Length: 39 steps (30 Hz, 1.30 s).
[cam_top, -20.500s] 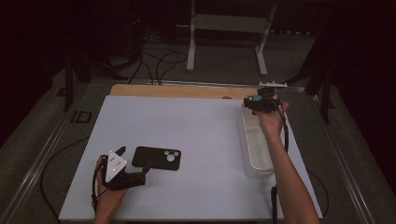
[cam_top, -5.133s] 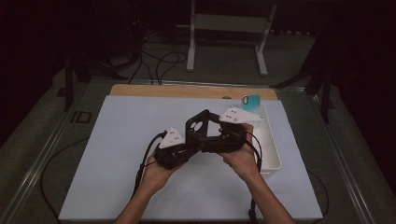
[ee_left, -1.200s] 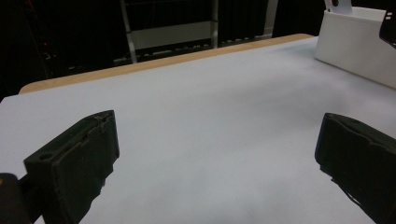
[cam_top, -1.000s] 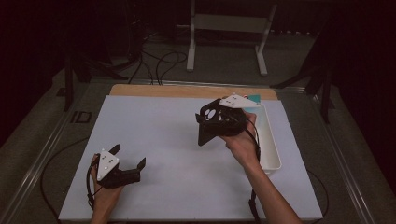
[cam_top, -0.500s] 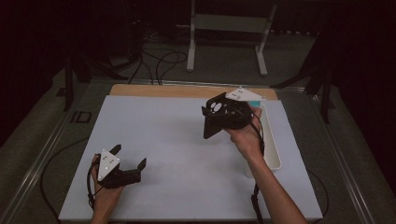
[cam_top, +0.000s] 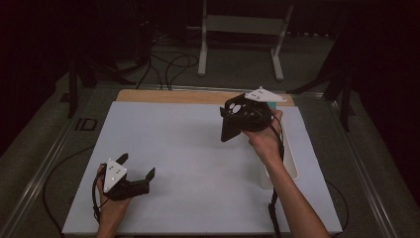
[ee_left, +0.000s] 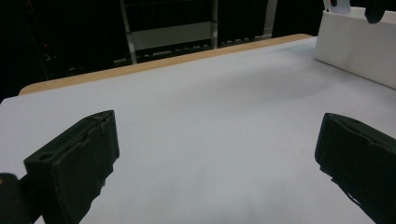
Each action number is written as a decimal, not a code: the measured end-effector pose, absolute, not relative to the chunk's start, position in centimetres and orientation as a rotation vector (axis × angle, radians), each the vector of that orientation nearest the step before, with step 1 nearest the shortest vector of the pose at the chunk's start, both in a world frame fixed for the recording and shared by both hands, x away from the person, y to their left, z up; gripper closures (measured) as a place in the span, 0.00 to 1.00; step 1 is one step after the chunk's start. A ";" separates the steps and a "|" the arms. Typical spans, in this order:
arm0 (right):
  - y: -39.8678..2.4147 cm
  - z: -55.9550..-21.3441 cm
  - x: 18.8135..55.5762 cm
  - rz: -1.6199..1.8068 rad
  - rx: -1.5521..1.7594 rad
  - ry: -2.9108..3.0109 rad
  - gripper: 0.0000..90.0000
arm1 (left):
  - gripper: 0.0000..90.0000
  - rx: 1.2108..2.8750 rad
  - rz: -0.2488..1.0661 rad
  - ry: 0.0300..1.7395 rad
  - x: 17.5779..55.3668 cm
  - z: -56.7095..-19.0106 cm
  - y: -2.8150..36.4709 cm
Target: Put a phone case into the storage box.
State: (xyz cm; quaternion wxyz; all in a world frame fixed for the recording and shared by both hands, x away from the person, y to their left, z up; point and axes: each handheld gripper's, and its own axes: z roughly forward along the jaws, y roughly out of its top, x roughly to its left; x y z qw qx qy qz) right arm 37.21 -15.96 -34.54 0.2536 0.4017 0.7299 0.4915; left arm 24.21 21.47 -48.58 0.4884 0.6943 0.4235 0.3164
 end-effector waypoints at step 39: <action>-19.1 -34.4 39.3 1.272 1.173 1.888 0.15 | 0.00 1.686 0.783 1.027 24.1 -48.5 21.5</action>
